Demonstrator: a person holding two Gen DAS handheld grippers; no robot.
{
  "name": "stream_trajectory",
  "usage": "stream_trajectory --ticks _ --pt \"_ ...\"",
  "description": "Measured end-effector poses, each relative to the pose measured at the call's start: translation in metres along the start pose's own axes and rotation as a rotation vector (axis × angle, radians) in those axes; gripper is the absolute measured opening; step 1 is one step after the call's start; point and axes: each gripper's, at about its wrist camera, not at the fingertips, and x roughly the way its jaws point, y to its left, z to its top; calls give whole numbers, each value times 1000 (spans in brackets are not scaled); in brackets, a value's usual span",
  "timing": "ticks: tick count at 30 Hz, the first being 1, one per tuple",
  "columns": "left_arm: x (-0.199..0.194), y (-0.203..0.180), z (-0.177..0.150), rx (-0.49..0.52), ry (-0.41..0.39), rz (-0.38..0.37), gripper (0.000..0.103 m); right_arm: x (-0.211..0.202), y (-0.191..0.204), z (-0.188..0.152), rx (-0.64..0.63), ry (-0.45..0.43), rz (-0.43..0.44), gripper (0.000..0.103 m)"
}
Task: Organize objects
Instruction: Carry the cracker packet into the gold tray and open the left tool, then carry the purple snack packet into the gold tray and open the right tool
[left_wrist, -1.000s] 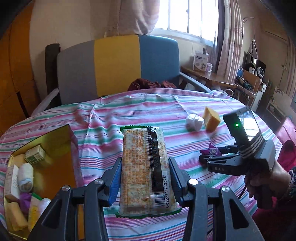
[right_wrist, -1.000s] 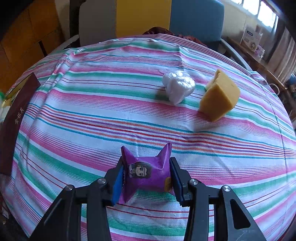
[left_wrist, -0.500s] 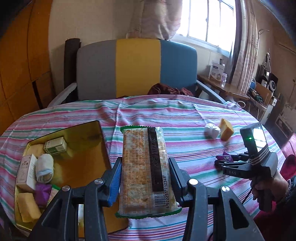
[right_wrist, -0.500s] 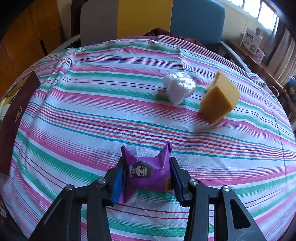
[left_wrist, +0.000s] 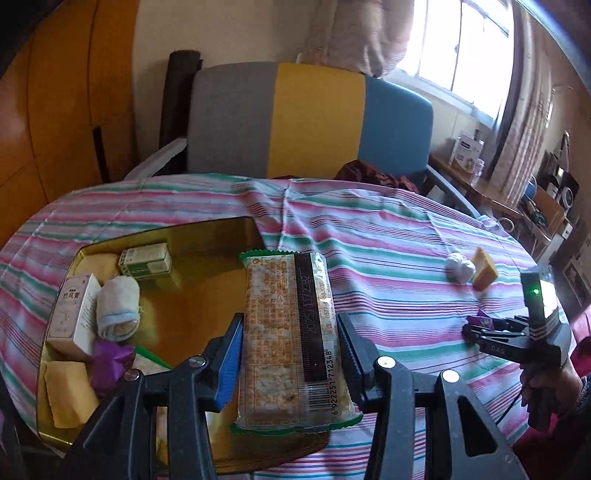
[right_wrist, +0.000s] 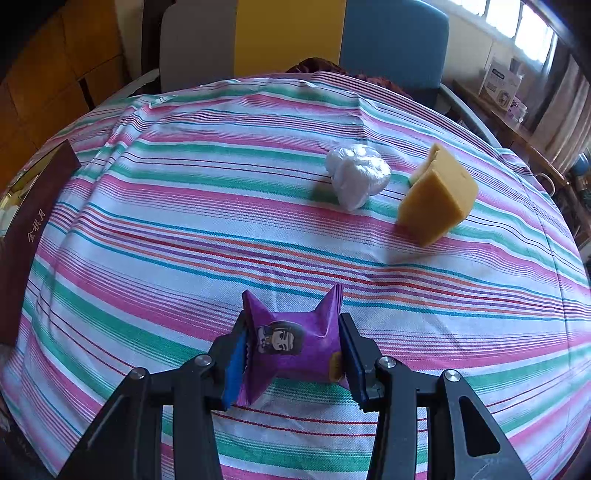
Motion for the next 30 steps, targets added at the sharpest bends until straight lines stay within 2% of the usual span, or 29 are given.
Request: stream_trajectory --ticks 11,17,19,20,21,22,30 --pt "59 80 24 -116 130 107 48 0 0 0 -2 1 -4 46" --pt "98 100 26 -117 211 170 49 0 1 0 -2 1 -4 46" --pt "105 106 25 -136 232 188 54 0 1 0 0 1 -4 46" --pt "103 106 25 -138 224 181 58 0 1 0 -1 0 -4 46" --pt "100 105 25 -132 213 178 68 0 1 0 -3 1 -5 46" --pt "95 102 25 -121 192 181 72 1 1 0 -4 1 -6 46" --pt "49 92 20 -100 91 176 72 -1 3 0 -23 -3 -31 46"
